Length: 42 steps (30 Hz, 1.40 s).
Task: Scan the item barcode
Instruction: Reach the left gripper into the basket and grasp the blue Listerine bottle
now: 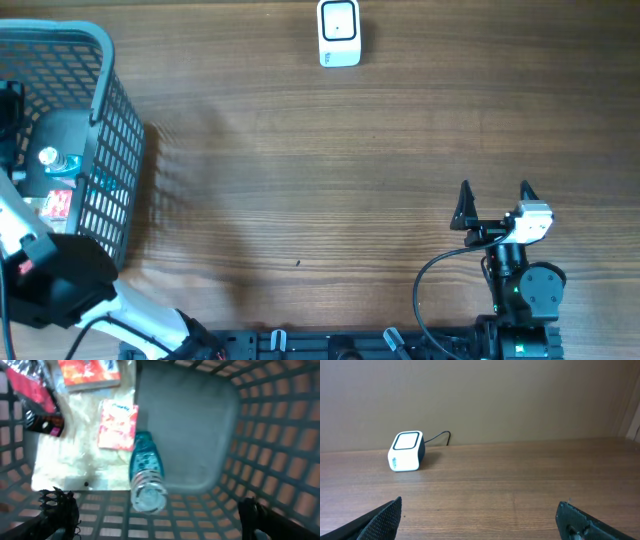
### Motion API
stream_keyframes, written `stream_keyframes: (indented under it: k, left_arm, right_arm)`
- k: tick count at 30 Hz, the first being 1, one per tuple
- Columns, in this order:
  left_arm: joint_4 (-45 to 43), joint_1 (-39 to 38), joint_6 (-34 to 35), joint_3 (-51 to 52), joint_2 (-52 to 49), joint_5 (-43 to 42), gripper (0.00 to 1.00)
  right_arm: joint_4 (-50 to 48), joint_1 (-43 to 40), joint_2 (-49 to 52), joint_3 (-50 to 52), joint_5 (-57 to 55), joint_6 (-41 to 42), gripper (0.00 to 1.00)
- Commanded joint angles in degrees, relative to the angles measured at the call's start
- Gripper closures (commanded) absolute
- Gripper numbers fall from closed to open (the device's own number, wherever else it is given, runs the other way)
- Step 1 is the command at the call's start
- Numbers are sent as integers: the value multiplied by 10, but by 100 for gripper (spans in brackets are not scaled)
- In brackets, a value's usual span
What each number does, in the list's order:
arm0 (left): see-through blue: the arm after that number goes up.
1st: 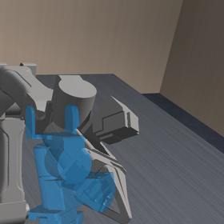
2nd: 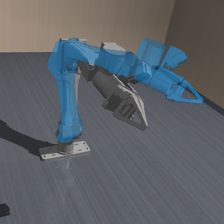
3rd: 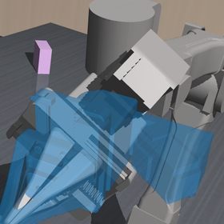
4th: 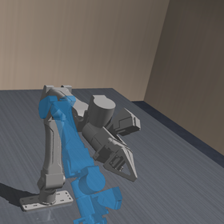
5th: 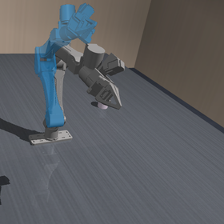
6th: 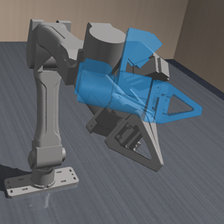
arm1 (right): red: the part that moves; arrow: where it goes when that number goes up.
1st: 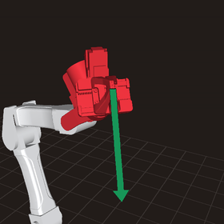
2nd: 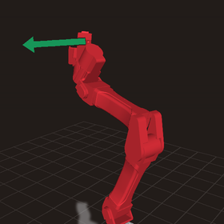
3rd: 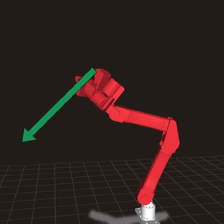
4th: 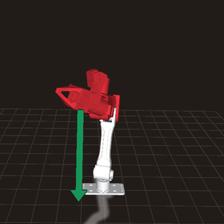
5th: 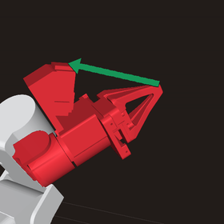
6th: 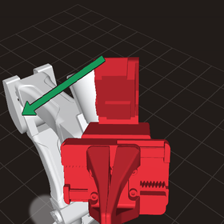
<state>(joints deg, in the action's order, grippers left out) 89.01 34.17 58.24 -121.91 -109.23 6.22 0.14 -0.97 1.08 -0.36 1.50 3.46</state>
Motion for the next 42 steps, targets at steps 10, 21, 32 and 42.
stream_keyframes:
  k: [10,21,32,42]
  left_arm:
    - [-56,-11,11,158,-36,9,11]
    - [-111,-28,5,186,-36,9,38]
    - [-120,-44,5,189,-39,31,54]
    - [-118,-44,5,189,-39,54,73]
  right_arm:
    - [-2,-2,-1,0,11,10,0]
    - [-2,-2,-1,0,11,10,0]
    - [-2,-2,-1,0,11,10,0]
    - [-2,-2,-1,0,11,10,0]
